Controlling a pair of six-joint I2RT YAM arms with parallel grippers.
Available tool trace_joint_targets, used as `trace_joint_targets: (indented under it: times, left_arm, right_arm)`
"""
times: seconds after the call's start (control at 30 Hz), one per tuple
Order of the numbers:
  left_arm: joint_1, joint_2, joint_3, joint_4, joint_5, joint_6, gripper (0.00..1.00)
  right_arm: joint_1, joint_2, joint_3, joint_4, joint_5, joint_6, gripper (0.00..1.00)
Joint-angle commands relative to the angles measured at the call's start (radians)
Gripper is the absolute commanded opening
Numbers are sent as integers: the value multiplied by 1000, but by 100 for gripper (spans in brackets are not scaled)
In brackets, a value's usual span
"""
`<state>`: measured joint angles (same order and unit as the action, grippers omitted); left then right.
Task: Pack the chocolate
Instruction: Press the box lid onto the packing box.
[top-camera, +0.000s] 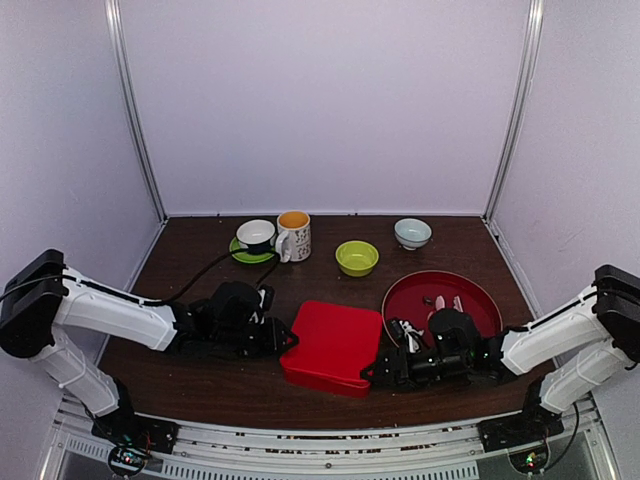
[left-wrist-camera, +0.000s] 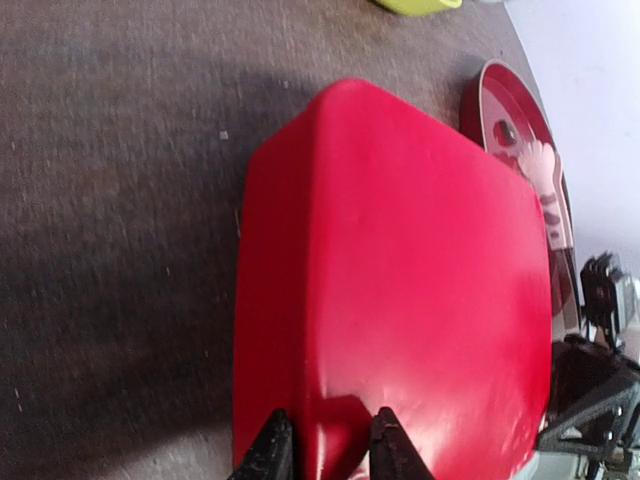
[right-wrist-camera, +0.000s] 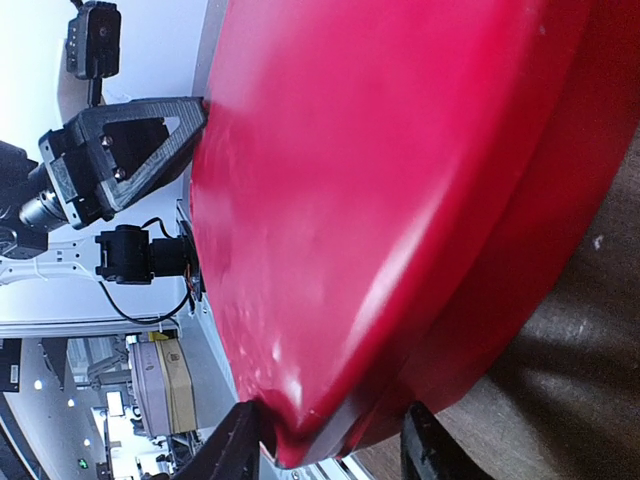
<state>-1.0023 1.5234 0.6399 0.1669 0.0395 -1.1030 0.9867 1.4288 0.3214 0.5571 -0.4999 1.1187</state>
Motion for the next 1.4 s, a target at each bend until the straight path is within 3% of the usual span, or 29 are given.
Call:
trace_joint_targets:
  times: [0.0,0.47,0.9,1.3,1.37]
  left_arm:
    - [-129,125,21,112,239,-25,24]
    - [-142,143,23,150,242,-8,26]
    - [-90,64,56,68,184,108,32]
    - [-81,81,-2,141,214,91,32]
    - [-81,82,-4,139,205,84,32]
  right_arm:
    - [71,142,29,-47,49,-20,25]
    - [103,157,90,-112,110,-67,19]
    - [109,162,106,-27,178,-48,23]
    - [109,228,97,113,273,-176,23]
    - [109,218,97,106,254,-161,28]
